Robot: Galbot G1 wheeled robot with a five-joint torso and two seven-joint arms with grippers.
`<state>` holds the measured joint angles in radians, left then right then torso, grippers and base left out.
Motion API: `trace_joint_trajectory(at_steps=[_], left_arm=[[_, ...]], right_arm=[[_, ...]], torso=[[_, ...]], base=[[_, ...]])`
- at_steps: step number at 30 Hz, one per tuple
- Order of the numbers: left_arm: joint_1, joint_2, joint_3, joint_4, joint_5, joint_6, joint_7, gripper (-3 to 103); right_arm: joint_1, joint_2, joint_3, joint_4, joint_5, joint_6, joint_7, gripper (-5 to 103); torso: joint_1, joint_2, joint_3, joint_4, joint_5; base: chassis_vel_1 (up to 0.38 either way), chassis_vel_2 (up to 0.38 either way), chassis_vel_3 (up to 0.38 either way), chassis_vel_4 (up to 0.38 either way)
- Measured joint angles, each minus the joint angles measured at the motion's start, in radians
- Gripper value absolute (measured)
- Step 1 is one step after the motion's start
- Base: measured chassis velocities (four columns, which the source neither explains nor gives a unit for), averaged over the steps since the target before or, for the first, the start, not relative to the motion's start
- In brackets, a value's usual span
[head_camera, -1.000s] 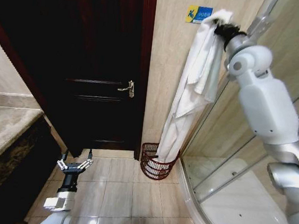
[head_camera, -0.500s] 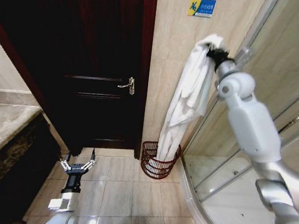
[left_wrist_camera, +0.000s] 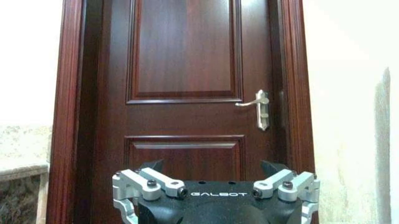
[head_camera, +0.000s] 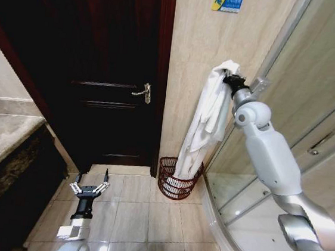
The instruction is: Discard the used towel into the hamper.
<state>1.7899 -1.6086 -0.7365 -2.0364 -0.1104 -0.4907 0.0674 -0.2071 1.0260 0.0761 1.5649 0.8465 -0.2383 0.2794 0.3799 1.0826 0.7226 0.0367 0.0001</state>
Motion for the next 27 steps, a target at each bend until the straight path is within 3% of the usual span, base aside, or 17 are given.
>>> trace_joint_trajectory(at_steps=[3, 7, 27], left_arm=[[0.01, 0.0, 0.011, -0.009, 0.007, -0.003, -0.006, 100], [0.012, 0.0, 0.016, -0.015, 0.013, -0.001, -0.008, 100], [0.018, 0.0, 0.024, -0.008, 0.047, 0.001, -0.01, 100]], right_arm=[[-0.029, 0.03, 0.015, -0.071, -0.033, 0.012, -0.031, 8], [-0.047, 0.04, 0.026, -0.078, -0.053, 0.016, -0.036, 8], [-0.271, 0.058, 0.106, 0.066, -0.112, 0.034, -0.07, 8]], torso=[[-0.016, -0.034, -0.018, 0.0, 0.0], [-0.022, -0.047, -0.025, 0.0, 0.0002], [-0.066, -0.149, -0.082, 0.0, 0.0]], base=[[0.0, 0.0, 0.0, 0.0], [0.0, 0.0, 0.0, 0.0], [0.0, 0.0, 0.0, 0.0]])
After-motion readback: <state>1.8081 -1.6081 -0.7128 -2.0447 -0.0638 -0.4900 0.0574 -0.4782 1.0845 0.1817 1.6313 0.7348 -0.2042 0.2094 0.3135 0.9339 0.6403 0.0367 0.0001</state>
